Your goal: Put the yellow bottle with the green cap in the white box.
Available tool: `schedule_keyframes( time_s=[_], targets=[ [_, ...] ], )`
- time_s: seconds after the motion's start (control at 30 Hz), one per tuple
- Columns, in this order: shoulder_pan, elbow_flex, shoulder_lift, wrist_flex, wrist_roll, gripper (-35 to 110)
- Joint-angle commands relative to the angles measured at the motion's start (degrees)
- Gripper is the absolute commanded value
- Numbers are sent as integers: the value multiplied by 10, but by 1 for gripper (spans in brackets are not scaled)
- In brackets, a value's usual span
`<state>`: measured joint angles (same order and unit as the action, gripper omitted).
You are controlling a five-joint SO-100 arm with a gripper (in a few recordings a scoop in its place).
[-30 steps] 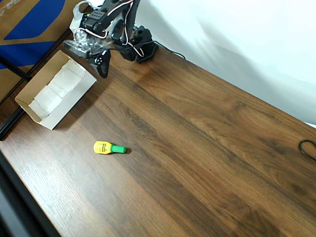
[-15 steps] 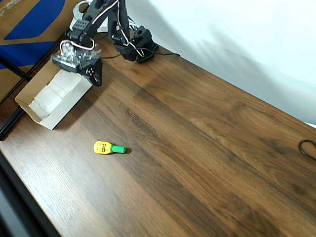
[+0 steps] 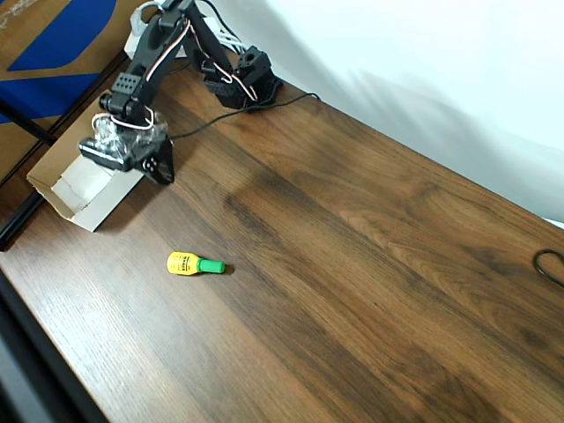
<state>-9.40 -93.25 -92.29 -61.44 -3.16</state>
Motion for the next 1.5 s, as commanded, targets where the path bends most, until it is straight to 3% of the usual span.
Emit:
schedule_keyframes(
  time_s=[0.0,0.77,1.07,1.47],
  targets=[
    [-27,74,19,-9,4,0],
    [-126,341,279,-62,-31,0],
    [-124,356,287,86,-1,0],
    [-80,361,333,142,-13,0]
  ],
)
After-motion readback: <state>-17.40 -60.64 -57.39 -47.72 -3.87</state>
